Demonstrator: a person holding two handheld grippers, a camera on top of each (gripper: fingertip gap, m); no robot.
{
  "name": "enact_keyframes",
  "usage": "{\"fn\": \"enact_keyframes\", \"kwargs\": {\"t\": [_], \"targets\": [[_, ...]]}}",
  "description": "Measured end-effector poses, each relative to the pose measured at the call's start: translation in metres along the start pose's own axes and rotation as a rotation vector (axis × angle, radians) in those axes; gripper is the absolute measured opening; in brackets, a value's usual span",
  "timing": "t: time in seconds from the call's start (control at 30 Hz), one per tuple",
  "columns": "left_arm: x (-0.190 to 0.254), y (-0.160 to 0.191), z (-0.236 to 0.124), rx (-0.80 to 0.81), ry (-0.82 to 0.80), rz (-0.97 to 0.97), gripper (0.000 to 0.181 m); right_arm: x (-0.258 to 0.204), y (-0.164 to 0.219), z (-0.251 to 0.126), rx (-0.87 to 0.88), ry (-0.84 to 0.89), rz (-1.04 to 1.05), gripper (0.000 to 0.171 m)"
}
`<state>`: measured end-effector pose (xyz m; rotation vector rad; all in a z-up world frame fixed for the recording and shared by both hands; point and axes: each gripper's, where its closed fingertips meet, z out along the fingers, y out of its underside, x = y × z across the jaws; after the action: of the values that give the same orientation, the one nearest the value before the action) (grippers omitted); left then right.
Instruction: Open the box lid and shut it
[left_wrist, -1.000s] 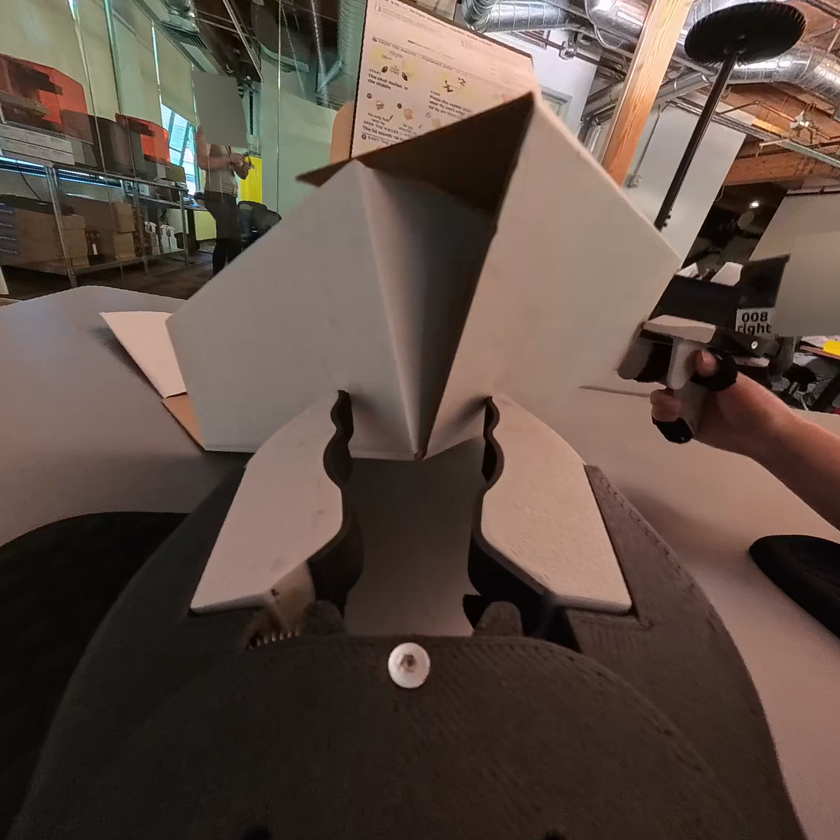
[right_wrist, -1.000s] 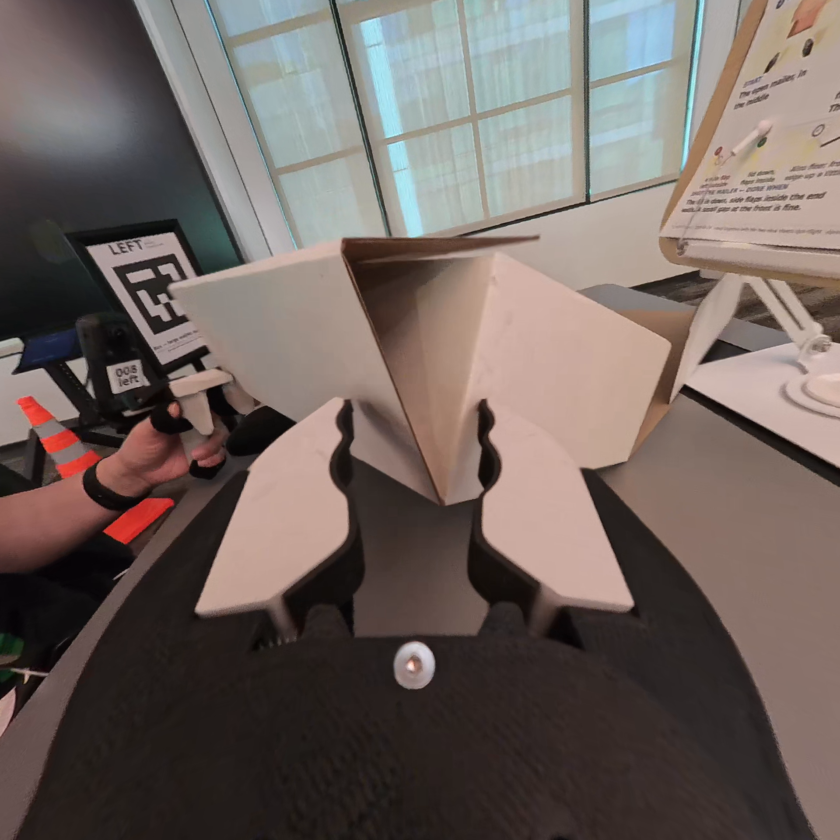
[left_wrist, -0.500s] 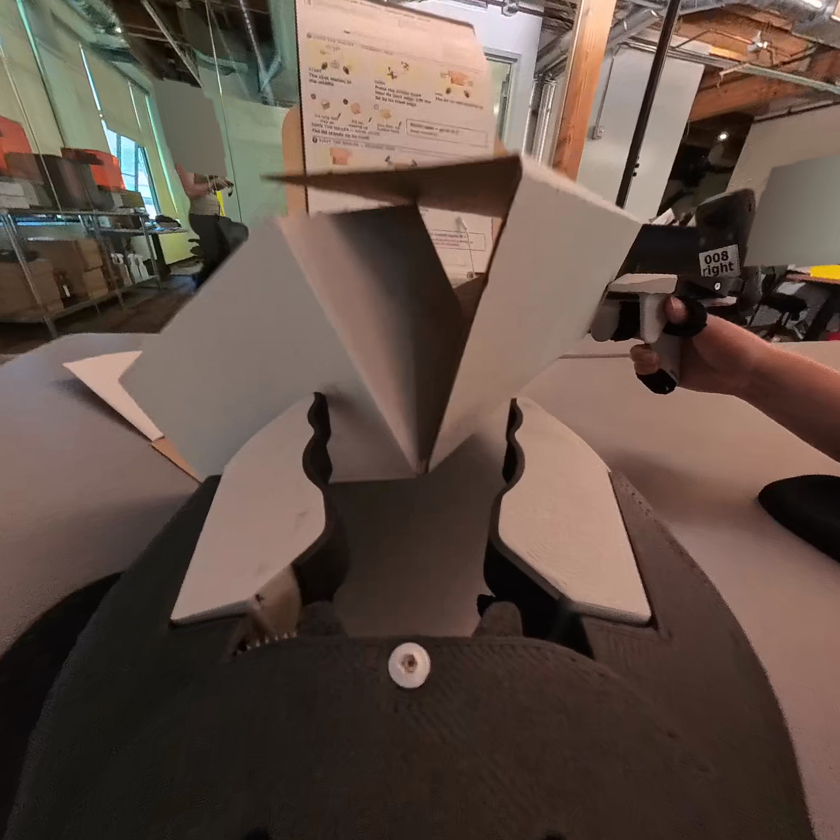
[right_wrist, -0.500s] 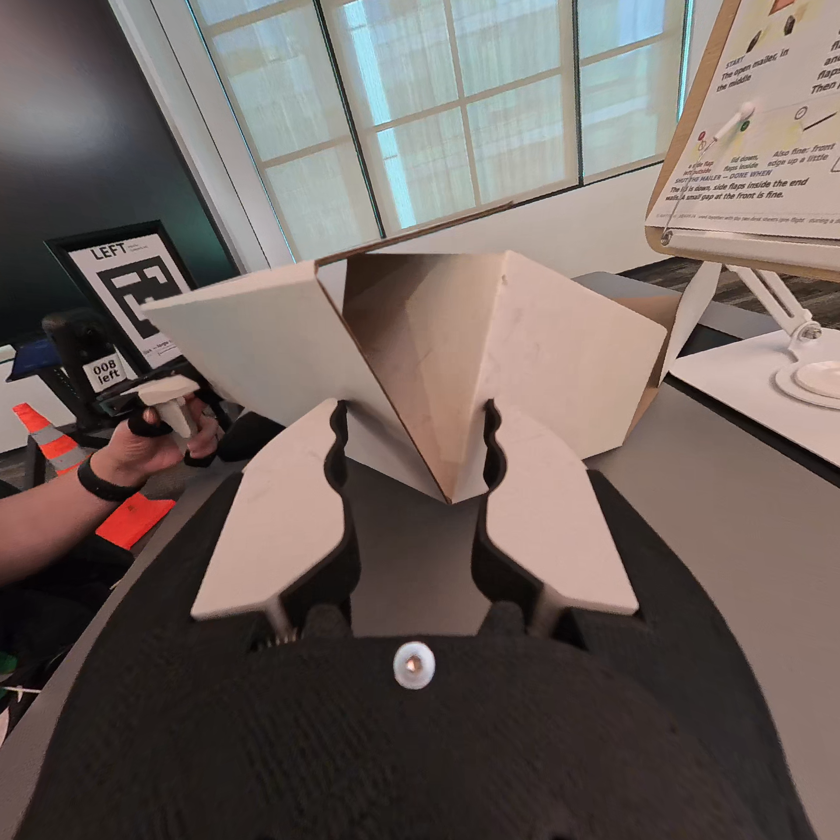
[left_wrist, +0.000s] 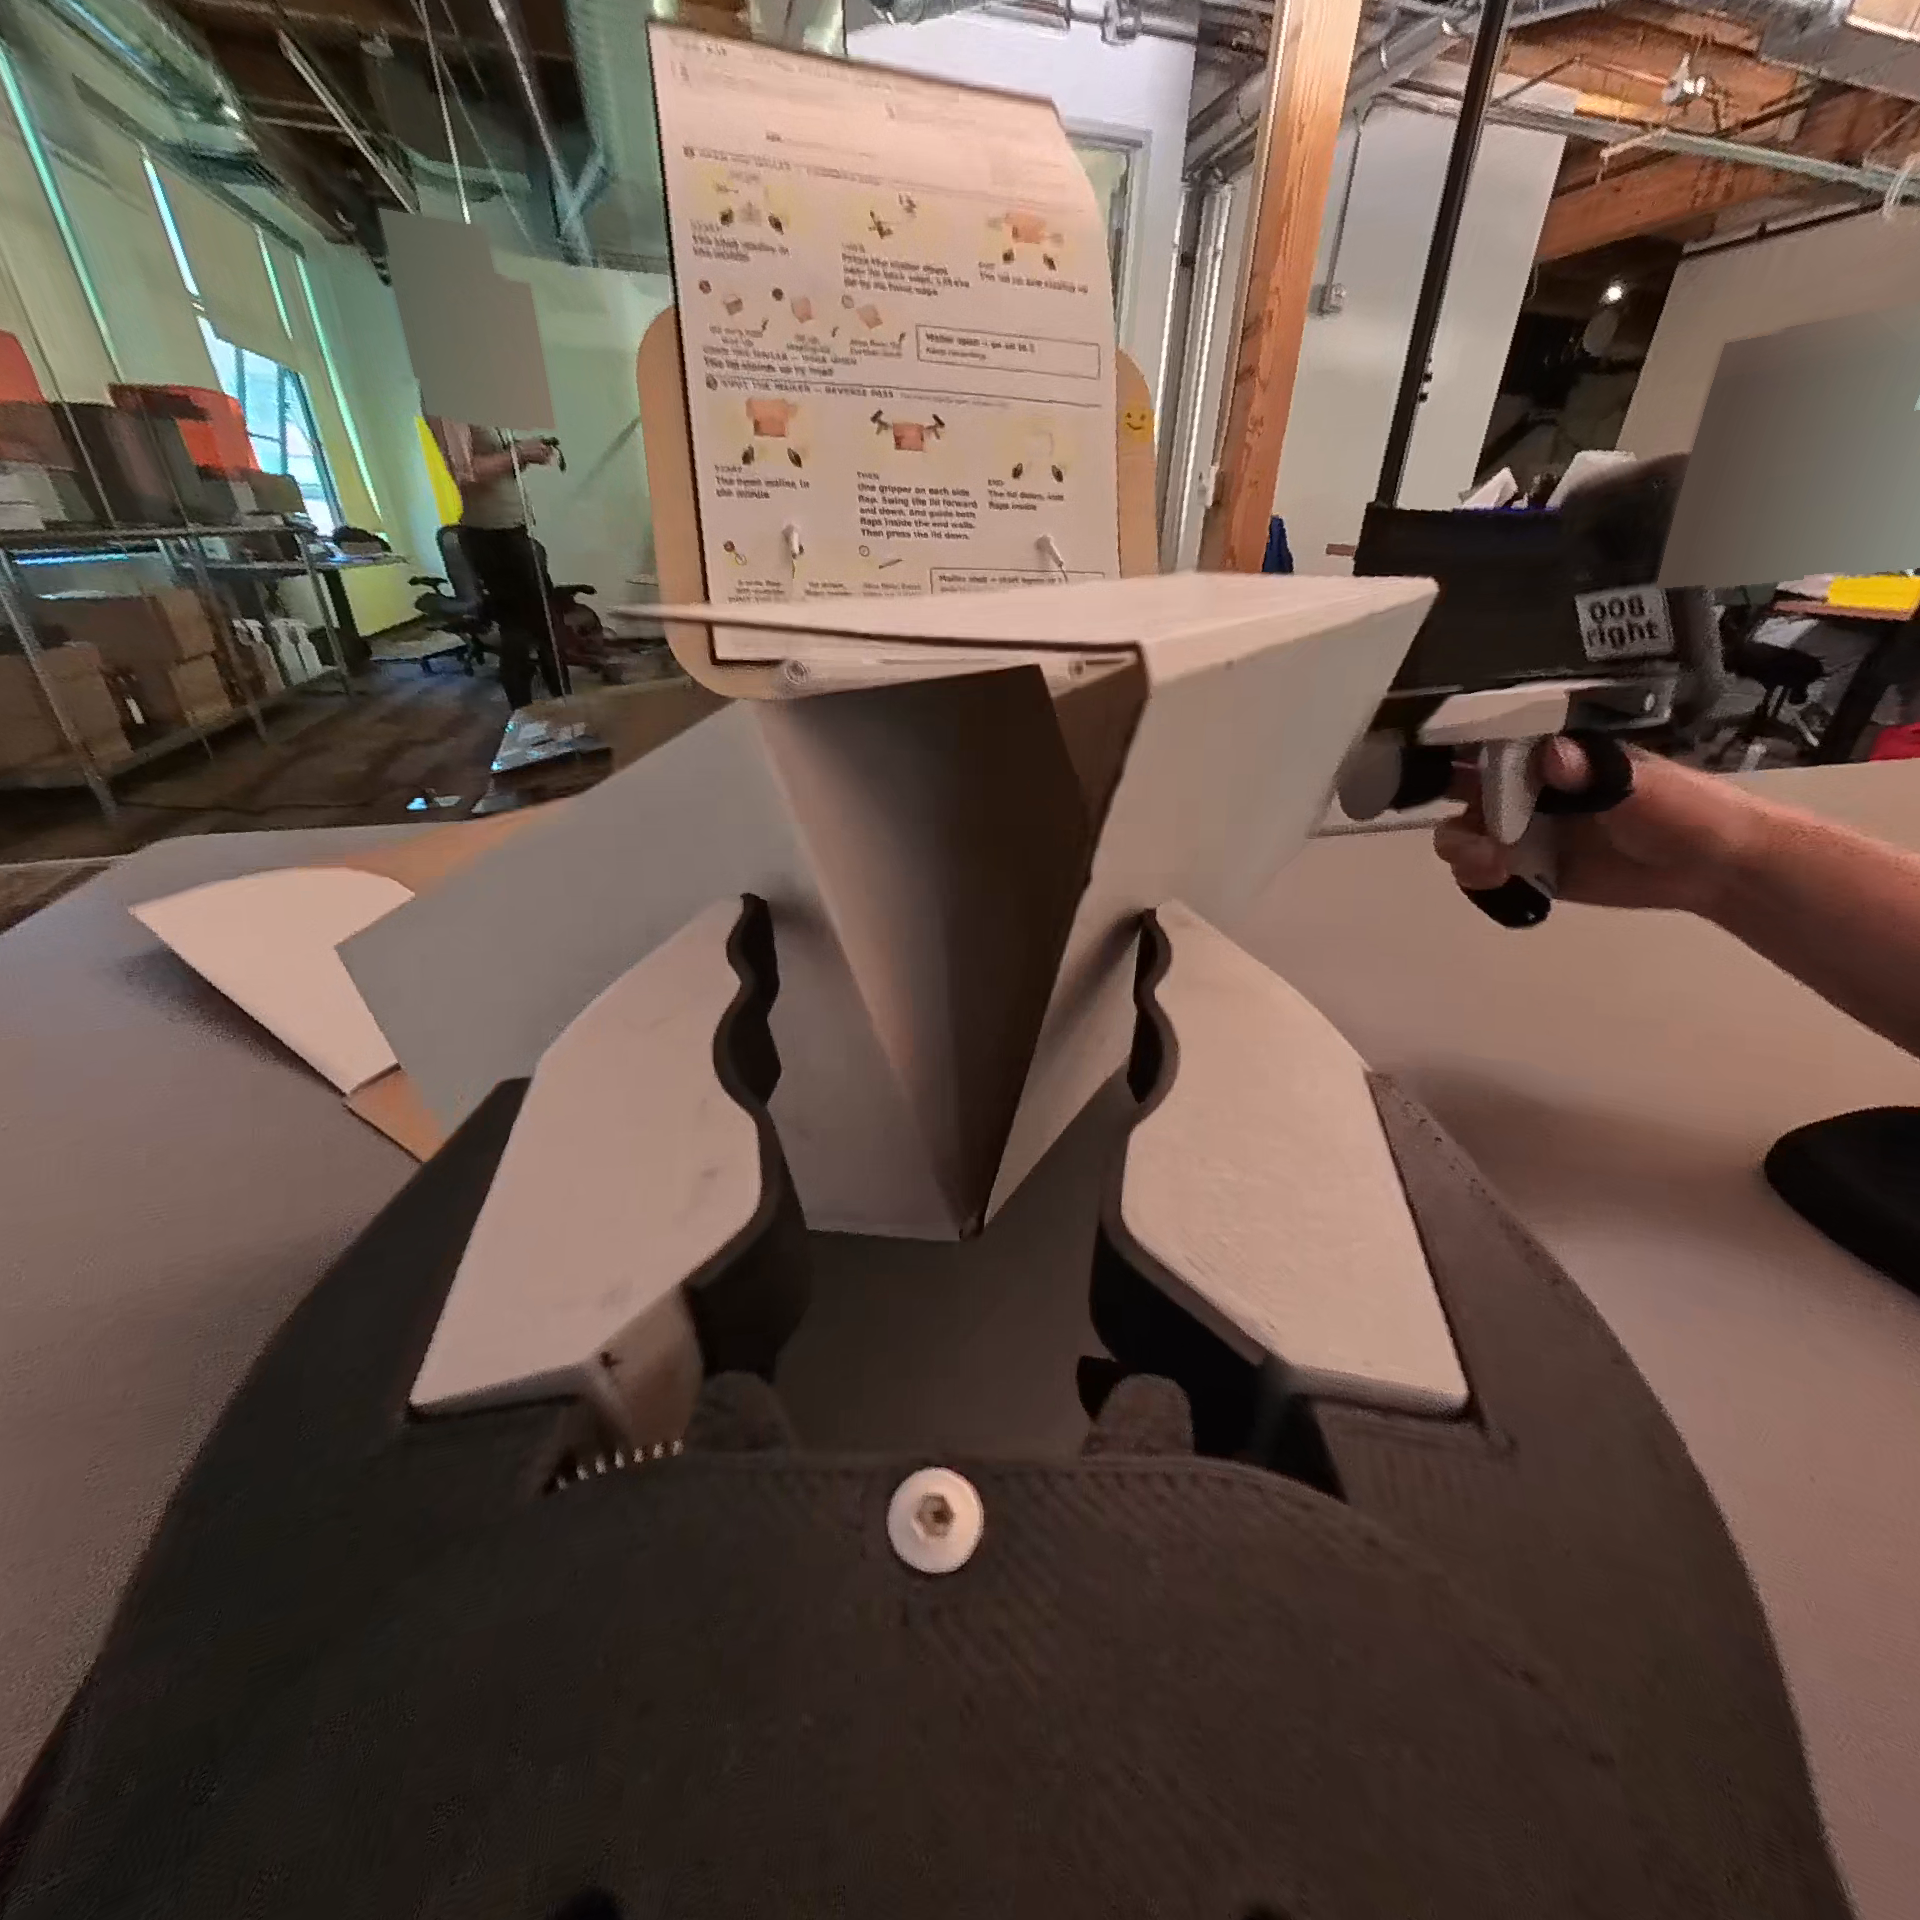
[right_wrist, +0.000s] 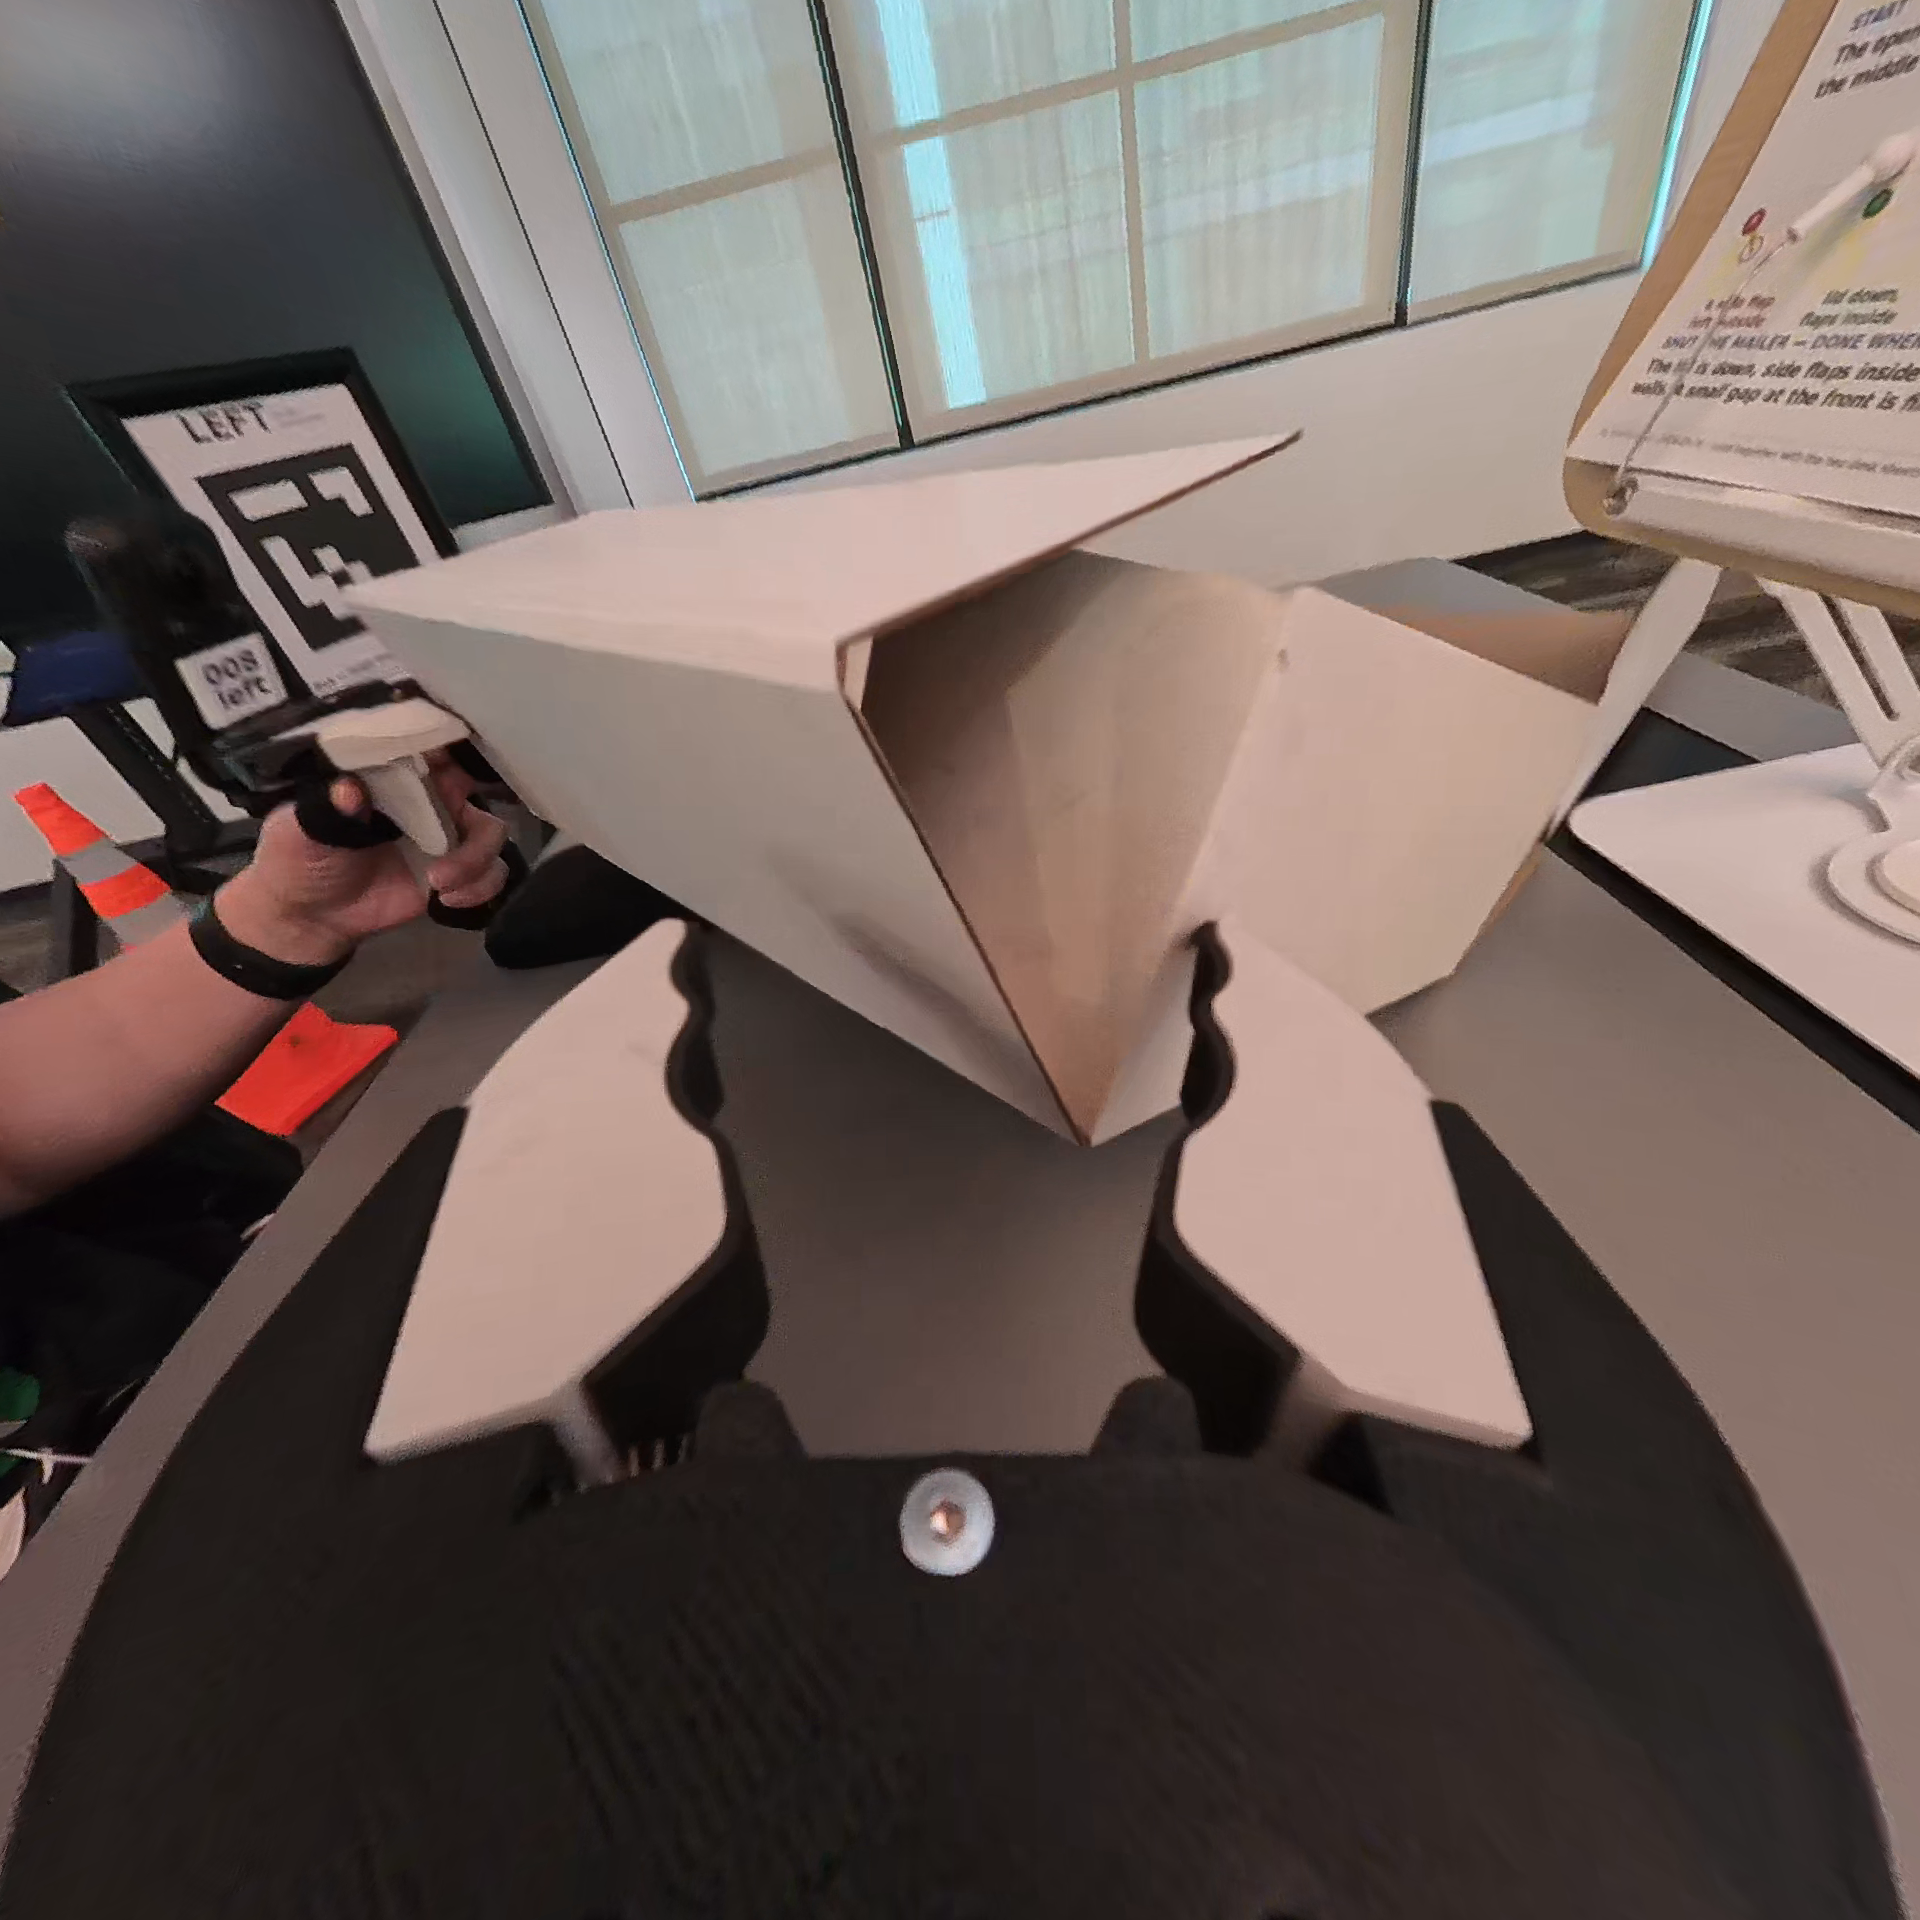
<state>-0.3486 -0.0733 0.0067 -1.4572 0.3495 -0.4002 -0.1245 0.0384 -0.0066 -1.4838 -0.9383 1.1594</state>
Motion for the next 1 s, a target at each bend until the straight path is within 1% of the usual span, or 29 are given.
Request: {"fn": "enact_keyframes", "kwargs": {"t": [0.07,0.17,0.3,0.37,0.47,0.6,0.7,0.8,0.87,0.93,0.97,1.0], "targets": [[0.001,0.006,0.002,-0.021,-0.002,0.012,0.067,0.006,0.004,0.004,-0.039,0.029,-0.012,0.099],[0.003,0.008,0.004,-0.025,0.009,0.001,0.067,0.008,0.003,0.009,-0.044,0.028,-0.059,0.108],[0.000,0.007,0.005,-0.014,0.017,-0.058,0.065,0.012,-0.002,0.014,-0.053,0.021,-0.132,0.110],[-0.002,0.008,0.004,-0.009,0.025,-0.088,0.065,0.015,-0.010,0.016,-0.031,0.018,-0.150,0.110],[-0.006,0.011,0.002,-0.009,0.023,-0.107,0.065,0.016,-0.017,0.019,-0.018,-0.024,-0.160,0.110],[-0.009,0.015,0.001,-0.023,0.024,-0.112,0.065,0.025,-0.016,0.025,-0.028,-0.012,-0.216,0.108],[-0.010,0.017,0.000,-0.023,0.028,-0.098,0.066,0.020,-0.014,0.026,-0.019,-0.031,-0.244,0.100],[-0.010,0.019,-0.001,-0.020,0.055,-0.067,0.075,0.011,-0.001,0.028,-0.080,-0.055,-0.302,0.091],[-0.014,0.019,0.001,-0.013,0.048,-0.056,0.078,0.009,0.002,0.031,-0.090,-0.046,-0.316,0.090],[-0.020,0.017,0.001,0.003,0.057,-0.091,0.078,0.008,0.004,0.033,-0.090,-0.043,-0.309,0.089],[-0.023,0.016,0.001,0.008,0.065,-0.128,0.072,0.009,0.004,0.033,-0.089,-0.039,-0.305,0.088],[-0.024,0.015,0.000,0.018,0.081,-0.165,0.071,0.008,0.005,0.032,-0.086,-0.039,-0.295,0.087]]}}
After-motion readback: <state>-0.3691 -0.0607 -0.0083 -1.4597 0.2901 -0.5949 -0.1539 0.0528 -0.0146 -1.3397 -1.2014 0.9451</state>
